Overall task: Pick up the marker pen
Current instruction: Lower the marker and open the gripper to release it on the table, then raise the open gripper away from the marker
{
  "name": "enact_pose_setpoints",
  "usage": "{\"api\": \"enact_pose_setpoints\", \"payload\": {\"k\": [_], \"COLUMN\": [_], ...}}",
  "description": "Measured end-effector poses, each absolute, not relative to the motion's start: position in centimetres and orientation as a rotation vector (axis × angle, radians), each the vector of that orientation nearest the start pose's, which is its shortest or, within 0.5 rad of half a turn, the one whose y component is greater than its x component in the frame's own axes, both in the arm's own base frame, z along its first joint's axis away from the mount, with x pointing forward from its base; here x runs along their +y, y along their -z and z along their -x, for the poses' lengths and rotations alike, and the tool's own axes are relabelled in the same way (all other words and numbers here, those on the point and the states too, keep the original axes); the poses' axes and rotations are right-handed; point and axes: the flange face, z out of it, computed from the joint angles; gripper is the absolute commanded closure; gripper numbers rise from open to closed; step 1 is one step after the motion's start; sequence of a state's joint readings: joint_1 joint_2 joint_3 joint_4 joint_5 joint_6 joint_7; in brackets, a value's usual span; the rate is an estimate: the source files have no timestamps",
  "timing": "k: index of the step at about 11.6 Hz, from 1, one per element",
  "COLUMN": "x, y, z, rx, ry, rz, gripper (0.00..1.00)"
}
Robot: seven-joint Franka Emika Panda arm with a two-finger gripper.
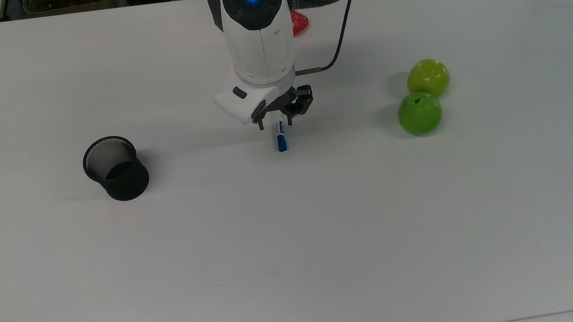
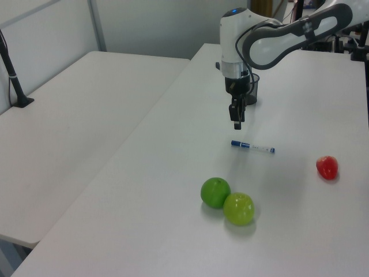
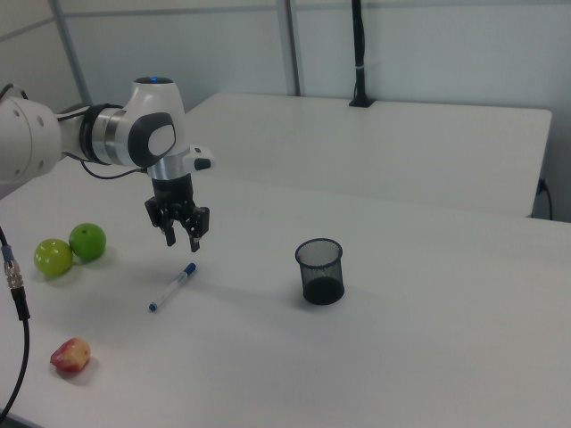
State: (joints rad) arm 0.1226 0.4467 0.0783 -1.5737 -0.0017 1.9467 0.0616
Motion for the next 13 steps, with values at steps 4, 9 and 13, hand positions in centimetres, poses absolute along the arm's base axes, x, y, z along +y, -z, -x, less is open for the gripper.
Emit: {"api": "enact_pose_setpoints", "payload": {"k": [4,9,13], "x": [12.8,12.9,12.2], "y": [-37.7,-38.1,-43.8], "z": [-66.0,-66.1,-65.4], "rx": [-0.227,-0.228,-0.278], "ry": [-0.115,-0.104,-0.043], "rz": [3.128,3.128,3.205], "gripper": [0.0,0.0,0.0]}}
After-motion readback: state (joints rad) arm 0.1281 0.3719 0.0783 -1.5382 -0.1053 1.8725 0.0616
